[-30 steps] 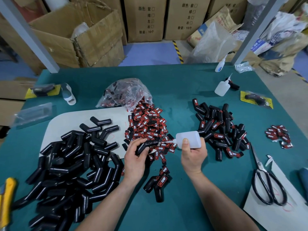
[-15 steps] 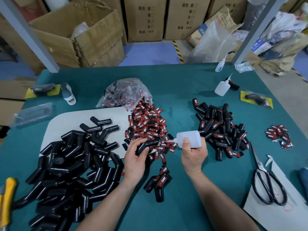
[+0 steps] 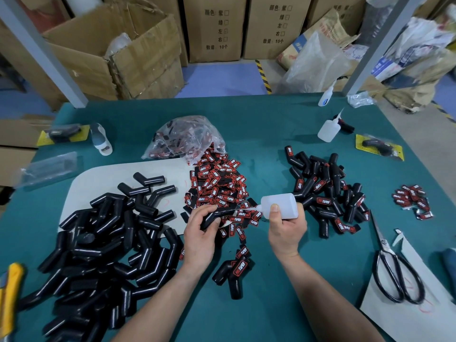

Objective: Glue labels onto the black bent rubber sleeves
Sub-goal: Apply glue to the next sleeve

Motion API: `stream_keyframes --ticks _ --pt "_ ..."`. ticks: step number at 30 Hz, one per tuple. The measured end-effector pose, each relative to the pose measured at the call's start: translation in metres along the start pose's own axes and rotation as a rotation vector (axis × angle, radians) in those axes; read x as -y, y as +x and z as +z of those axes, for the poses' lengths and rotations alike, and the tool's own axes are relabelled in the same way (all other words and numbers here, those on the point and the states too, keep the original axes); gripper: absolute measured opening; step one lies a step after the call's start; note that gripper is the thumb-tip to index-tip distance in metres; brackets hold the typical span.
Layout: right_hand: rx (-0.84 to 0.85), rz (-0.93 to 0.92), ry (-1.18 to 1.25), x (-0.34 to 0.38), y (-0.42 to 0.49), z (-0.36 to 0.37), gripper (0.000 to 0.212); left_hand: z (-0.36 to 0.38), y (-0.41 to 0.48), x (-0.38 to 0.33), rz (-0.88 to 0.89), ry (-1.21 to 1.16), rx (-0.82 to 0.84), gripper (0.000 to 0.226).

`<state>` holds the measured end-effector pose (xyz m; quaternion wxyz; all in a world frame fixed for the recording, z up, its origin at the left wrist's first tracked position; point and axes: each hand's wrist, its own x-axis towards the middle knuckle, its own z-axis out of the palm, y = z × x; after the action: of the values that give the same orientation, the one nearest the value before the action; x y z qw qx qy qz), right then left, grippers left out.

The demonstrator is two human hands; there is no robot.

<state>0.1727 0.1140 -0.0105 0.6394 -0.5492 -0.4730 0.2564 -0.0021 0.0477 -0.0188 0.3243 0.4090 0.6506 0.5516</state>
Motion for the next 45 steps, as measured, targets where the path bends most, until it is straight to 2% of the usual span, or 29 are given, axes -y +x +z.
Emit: stream_keyframes --ticks 30,38,45 --pt "0.029 -0.008 0.002 -0.0034 -0.0014 0.0008 0.018 0.0006 -0.0001 0.0017 -0.024 -0.001 -0.004 0.038" --pt "0.028 0.012 -0.02 -0.0074 -0.0023 0.001 0.032 0.0013 -0.0006 0.001 -0.063 -0.039 -0.028 0.04" --pt "0.021 0.003 -0.015 -0.0048 -0.0019 0.0014 0.026 0.0007 -0.0007 -0.0019 -0.072 -0.059 -0.024 0.04"
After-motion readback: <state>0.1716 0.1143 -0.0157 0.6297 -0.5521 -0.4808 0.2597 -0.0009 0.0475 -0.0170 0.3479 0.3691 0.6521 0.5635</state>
